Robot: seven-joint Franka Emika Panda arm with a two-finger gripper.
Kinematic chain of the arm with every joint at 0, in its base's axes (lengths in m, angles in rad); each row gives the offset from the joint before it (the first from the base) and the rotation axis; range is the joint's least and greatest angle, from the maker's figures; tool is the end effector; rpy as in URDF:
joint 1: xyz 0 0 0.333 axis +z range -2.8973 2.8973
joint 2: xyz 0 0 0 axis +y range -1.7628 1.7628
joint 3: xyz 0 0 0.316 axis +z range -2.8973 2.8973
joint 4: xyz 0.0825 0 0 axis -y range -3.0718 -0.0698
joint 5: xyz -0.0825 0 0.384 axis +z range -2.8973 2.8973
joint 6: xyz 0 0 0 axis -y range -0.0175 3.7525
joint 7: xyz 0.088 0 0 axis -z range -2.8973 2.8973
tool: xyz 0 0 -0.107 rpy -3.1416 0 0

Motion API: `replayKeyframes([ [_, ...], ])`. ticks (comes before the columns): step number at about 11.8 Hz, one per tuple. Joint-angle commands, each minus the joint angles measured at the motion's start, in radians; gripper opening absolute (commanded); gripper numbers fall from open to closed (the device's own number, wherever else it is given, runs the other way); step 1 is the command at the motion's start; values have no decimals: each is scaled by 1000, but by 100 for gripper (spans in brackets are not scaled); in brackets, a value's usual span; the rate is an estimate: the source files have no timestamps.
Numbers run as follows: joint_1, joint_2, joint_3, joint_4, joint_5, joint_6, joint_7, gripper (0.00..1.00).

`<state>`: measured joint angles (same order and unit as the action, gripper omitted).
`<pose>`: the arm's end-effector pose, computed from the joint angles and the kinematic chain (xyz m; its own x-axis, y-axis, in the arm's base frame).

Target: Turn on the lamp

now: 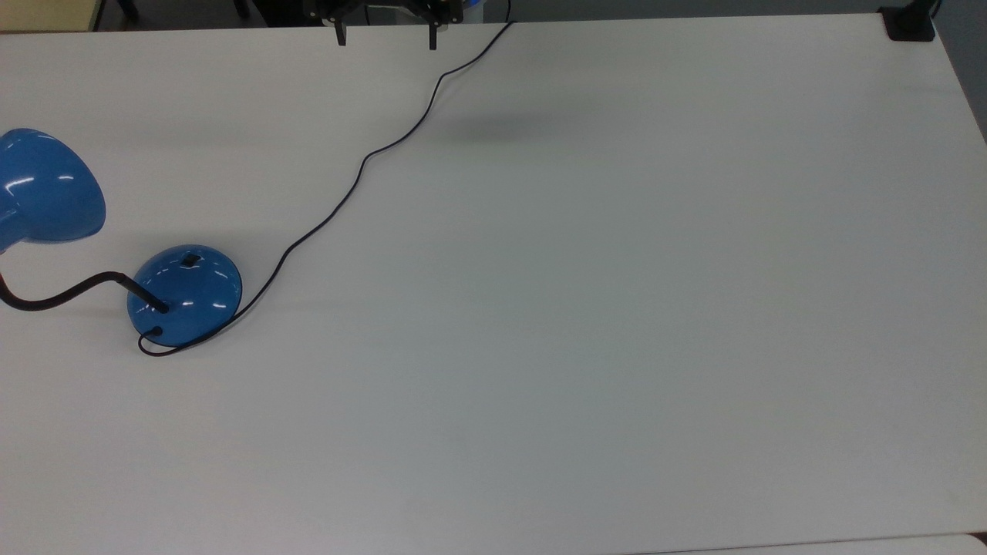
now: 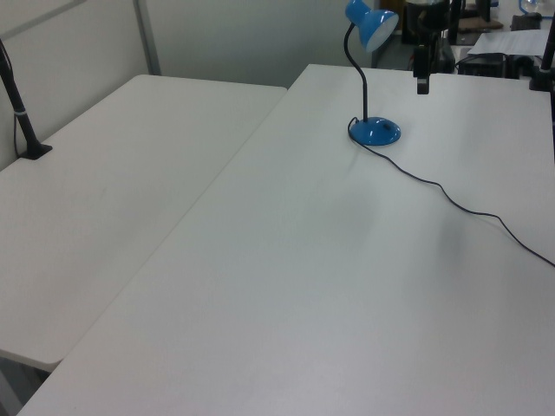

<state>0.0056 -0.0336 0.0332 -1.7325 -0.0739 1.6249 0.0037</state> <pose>0.5430 0.0138 0.5714 0.9965 0.0389 -0.0738 0.0444 -0.9962 0.0746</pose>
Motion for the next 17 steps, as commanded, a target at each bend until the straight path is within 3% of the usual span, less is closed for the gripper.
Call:
replayKeyframes([
  [1,-24,3,1,29,14,26,-13,100],
  [12,-27,12,-2,45,14,27,-24,100],
  [13,-33,14,-6,47,13,30,-30,80],
  [14,-38,14,-7,50,16,50,-31,39],
  [15,-42,17,-6,50,16,64,-30,6],
  [17,-42,18,-6,50,16,67,-30,0],
])
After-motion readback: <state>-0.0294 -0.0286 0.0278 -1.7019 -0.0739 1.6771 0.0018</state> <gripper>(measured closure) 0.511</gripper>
